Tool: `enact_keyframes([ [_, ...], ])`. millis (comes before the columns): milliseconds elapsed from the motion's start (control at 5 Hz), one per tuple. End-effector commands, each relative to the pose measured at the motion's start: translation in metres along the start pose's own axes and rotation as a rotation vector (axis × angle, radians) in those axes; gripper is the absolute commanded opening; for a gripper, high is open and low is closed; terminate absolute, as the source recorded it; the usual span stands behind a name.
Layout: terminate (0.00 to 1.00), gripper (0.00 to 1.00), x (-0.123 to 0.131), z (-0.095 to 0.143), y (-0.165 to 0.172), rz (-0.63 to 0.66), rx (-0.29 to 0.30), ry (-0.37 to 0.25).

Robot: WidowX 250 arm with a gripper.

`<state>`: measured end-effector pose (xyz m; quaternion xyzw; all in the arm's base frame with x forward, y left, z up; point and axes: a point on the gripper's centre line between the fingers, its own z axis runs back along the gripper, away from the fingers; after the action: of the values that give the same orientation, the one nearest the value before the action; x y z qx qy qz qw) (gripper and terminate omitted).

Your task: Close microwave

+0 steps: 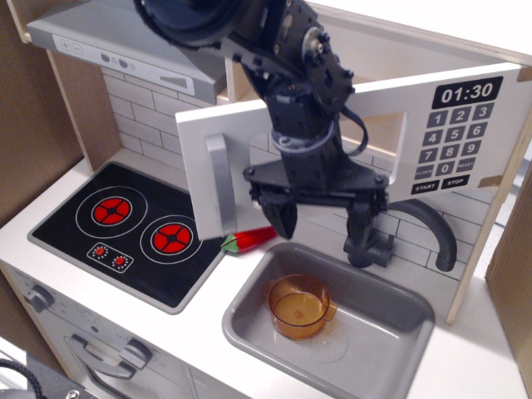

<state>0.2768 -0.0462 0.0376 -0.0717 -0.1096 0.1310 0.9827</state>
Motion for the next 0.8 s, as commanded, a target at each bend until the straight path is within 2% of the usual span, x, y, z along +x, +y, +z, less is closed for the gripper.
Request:
enact_keyframes([
  [0,0.0,1.0,0.048,0.019,0.014,-0.031,0.033,-0.172],
  [200,0.0,1.0,0.067,0.017,0.018,-0.056,0.021,-0.198],
  [400,0.0,1.0,0.084,0.016,0.023,-0.045,0.032,-0.24],
  [600,0.0,1.0,0.094,0.015,0.024,-0.036,0.04,-0.254],
])
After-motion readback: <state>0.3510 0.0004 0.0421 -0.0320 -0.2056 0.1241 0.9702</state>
